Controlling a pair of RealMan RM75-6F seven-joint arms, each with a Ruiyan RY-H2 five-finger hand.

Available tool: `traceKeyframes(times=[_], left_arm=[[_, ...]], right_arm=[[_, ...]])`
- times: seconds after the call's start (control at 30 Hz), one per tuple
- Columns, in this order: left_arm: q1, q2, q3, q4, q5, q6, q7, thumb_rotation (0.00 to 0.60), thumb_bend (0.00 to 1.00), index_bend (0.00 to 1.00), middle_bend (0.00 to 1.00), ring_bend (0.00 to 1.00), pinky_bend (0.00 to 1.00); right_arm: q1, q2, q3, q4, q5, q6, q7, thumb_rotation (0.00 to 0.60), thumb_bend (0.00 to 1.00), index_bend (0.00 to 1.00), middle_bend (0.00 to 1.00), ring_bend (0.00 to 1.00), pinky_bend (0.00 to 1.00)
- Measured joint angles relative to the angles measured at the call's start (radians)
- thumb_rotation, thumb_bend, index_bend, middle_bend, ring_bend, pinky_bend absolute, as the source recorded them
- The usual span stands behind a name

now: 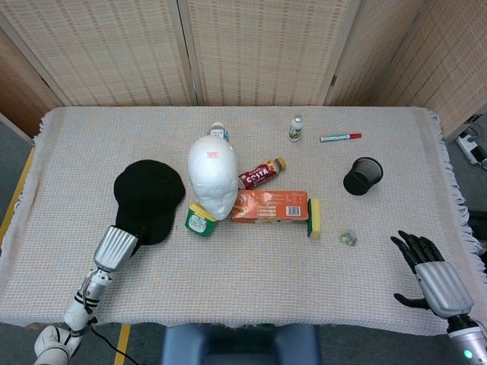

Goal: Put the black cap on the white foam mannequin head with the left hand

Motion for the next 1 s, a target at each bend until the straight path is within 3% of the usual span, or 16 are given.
traceKeyframes(times=[0.17, 0.47, 1.0], left_arm=[[-0.006, 0.012, -0.013, -0.005, -0.018, 0.022, -0.002, 0.6, 0.43, 0.69, 1.0, 1.0, 1.0], [-0.036, 0.042, -0.063, -0.024, -0.068, 0.106, -0.028, 0.6, 0.46, 0.72, 1.0, 1.0, 1.0], [-0.199, 0.115, -0.246, -0.127, -0.216, 0.229, -0.058, 0.6, 0.51, 0.73, 1.0, 1.0, 1.0]], right_arm=[[0.003, 0.01, -0.005, -0.004, -0.012, -0.003, 0.016, 0.6, 0.04, 0.0, 0.0, 0.0, 0.0], [0.0, 0.034, -0.019, -0.014, -0.051, 0.015, 0.053, 0.6, 0.05, 0.0, 0.0, 0.0, 0.0], [-0.019, 0.082, -0.03, -0.031, -0.101, 0.08, 0.127, 0.6, 0.05, 0.0, 0.0, 0.0, 0.0]])
